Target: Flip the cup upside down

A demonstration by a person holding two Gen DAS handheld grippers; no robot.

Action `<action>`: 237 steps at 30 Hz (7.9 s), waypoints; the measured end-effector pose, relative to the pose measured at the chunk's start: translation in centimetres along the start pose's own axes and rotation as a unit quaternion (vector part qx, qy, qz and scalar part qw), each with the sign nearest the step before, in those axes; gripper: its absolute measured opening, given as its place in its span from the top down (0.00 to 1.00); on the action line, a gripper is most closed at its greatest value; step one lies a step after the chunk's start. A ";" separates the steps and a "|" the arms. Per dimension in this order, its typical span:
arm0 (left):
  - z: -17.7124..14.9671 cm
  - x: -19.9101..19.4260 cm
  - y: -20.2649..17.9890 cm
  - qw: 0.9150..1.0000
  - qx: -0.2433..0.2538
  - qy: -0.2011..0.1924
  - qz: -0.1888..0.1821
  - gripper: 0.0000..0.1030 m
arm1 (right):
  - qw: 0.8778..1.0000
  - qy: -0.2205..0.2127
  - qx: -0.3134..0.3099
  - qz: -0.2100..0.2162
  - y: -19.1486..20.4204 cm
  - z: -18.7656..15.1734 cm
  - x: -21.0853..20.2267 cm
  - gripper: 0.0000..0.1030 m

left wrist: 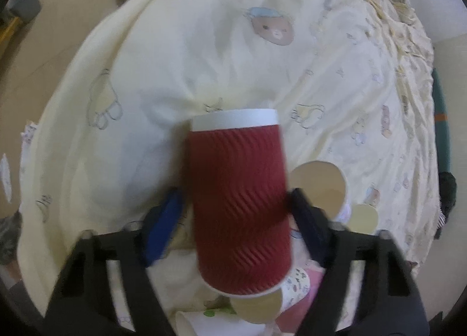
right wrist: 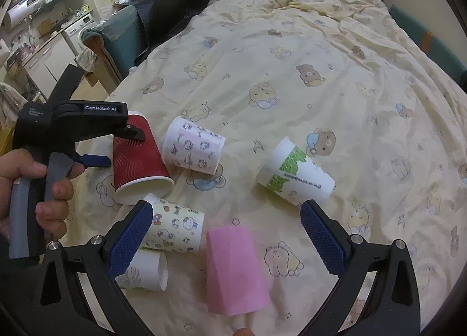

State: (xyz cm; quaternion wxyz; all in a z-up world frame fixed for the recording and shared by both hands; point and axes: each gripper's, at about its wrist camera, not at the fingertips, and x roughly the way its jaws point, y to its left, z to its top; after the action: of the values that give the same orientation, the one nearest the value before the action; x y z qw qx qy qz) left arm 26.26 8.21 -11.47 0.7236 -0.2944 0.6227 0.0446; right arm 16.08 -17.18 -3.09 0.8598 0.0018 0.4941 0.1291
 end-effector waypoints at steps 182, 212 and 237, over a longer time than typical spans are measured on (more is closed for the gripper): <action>-25.9 -9.0 1.7 0.951 0.292 -0.067 0.076 0.00 | 0.994 0.047 -0.082 0.063 3.5 -10.8 -3.4 0.09; -32.6 -15.5 1.9 0.900 0.300 -0.313 0.045 0.00 | 0.984 -0.174 0.024 -0.026 2.0 -19.8 -15.6 0.00; -32.3 -14.7 2.0 0.909 0.289 -0.298 0.043 0.00 | 0.982 -0.178 0.043 -0.041 1.4 -20.0 -15.1 0.00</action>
State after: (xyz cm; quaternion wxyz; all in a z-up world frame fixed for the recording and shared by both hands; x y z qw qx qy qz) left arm -6.13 -1.26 -0.25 0.9261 -0.0184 0.3761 -0.0207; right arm -8.47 -21.69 -0.38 0.9376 0.0415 0.3382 0.0699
